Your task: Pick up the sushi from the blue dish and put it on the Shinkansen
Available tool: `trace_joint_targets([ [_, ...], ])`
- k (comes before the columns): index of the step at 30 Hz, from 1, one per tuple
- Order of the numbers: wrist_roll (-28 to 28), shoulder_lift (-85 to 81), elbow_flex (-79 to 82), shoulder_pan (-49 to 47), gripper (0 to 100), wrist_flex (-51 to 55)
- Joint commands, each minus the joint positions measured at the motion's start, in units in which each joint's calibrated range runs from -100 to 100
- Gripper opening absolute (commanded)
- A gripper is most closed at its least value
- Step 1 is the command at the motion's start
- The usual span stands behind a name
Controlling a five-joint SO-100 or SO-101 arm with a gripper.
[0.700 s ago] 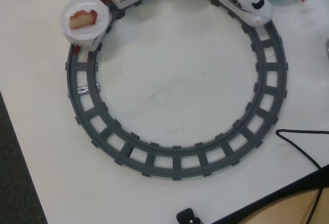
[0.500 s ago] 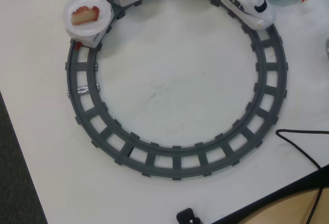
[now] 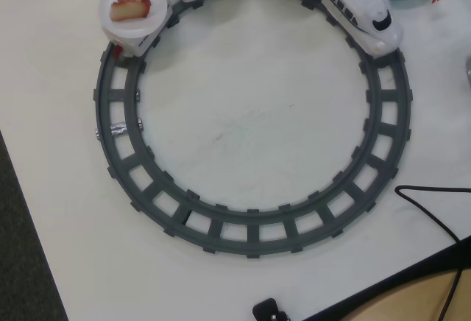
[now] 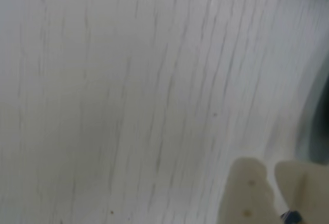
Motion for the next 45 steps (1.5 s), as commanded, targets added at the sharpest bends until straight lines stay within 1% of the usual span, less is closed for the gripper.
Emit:
trace_joint_targets([
  [1,0.3,0.5,0.1,-0.2,2,1.6],
  [9,0.3,0.5,0.1,-0.2,2,1.5],
  [11,0.7,0.5,-0.6,-0.2,2,-0.2],
  [15,7.6,0.5,-2.1,2.4,4,-4.8],
  [17,9.6,0.7,-5.4,4.9,8,-4.7],
  [20,10.0,1.2,-13.5,8.7,14,-4.3],
  [22,10.2,1.4,-19.7,10.4,15,-3.8],
  [25,10.3,3.7,-29.1,10.4,15,-1.0],
  [28,10.6,12.5,-38.0,10.4,15,0.9],
  [35,16.0,44.8,-64.2,10.5,15,8.1],
  [40,23.6,66.0,-77.5,10.4,16,11.7],
  [45,31.8,83.8,-84.3,10.5,23,11.7],
])
